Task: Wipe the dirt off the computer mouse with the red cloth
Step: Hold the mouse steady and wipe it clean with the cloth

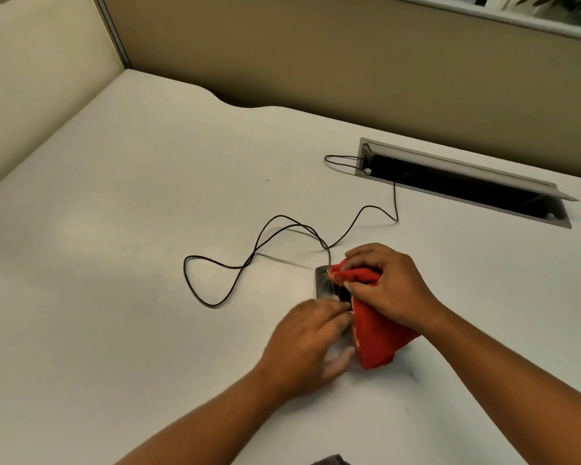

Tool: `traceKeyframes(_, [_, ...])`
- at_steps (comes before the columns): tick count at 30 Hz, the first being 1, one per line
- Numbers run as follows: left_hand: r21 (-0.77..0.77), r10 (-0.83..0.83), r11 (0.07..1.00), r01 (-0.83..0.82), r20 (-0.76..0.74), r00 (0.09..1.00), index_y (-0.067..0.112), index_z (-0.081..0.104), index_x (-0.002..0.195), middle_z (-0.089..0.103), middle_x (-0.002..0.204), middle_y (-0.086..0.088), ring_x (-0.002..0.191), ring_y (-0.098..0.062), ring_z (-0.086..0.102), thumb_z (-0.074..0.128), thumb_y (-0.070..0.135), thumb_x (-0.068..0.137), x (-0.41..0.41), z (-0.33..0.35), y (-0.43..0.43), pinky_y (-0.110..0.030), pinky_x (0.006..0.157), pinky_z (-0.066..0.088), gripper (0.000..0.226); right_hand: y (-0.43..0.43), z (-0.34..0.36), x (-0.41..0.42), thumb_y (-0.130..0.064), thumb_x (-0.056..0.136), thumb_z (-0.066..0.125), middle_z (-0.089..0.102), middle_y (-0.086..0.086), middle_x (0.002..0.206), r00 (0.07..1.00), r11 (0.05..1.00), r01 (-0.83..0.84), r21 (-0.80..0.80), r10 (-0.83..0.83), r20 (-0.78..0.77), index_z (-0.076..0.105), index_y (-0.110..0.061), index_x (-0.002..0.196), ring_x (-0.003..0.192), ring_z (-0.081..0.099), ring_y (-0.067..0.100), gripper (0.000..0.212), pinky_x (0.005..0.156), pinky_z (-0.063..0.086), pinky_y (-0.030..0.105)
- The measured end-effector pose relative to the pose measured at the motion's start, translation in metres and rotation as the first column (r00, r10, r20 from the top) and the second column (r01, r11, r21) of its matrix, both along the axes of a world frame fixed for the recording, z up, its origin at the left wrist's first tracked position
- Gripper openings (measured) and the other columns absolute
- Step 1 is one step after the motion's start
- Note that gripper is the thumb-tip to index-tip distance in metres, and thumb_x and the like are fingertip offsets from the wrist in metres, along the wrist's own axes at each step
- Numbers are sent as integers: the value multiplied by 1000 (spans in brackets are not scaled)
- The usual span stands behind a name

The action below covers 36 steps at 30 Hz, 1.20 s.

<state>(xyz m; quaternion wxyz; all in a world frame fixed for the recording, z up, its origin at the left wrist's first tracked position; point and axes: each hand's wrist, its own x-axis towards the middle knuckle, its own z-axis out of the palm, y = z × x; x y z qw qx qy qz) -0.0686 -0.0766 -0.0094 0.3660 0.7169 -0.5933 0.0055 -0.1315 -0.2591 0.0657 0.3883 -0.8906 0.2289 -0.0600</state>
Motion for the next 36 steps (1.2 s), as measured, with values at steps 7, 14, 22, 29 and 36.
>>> traceKeyframes(7, [404, 93, 900, -163, 187, 978, 12, 67, 119, 67, 124, -5, 122, -22, 59, 63, 52, 77, -36, 19, 3, -36, 108, 40, 58, 20, -13, 3, -51, 91, 50, 49, -18, 138, 927, 863, -320, -390, 200, -318, 61, -41, 125, 114, 50, 14, 37, 92, 45, 33])
traceKeyframes(14, [488, 34, 862, -136, 212, 977, 13, 71, 118, 68, 124, -4, 119, -18, 62, 72, 56, 67, -34, 27, 1, -31, 103, 38, 66, 13, -22, 31, -31, 94, 55, 57, -11, 119, 946, 907, -285, -312, 213, -244, 71, -28, 114, 106, 50, 16, 26, 88, 46, 31])
traceKeyframes(22, [575, 3, 811, -107, 179, 984, 12, 71, 119, 68, 125, -5, 120, -19, 61, 73, 52, 68, -36, 32, 2, -33, 104, 34, 64, 15, -12, 23, -26, 87, 61, 59, -7, 111, 932, 914, -302, -269, 224, -285, 74, -22, 105, 99, 55, 17, 22, 86, 47, 33])
traceKeyframes(29, [593, 12, 799, -98, 147, 989, 9, 59, 133, 52, 142, -8, 134, -21, 48, 67, 51, 76, -38, 35, 3, -38, 108, 25, 72, 7, -8, 41, -25, 90, 60, 57, -6, 109, 944, 925, -248, -287, 164, -287, 73, -18, 102, 96, 56, 16, 19, 82, 43, 26])
traceKeyframes(36, [606, -26, 795, -39, 99, 995, 10, 69, 120, 66, 127, -6, 122, -22, 60, 74, 51, 67, -39, 28, 4, -35, 103, 35, 67, 14, -14, 36, -25, 91, 58, 58, -2, 106, 949, 933, -174, -316, 73, -308, 71, -17, 102, 94, 59, 20, 19, 82, 47, 30])
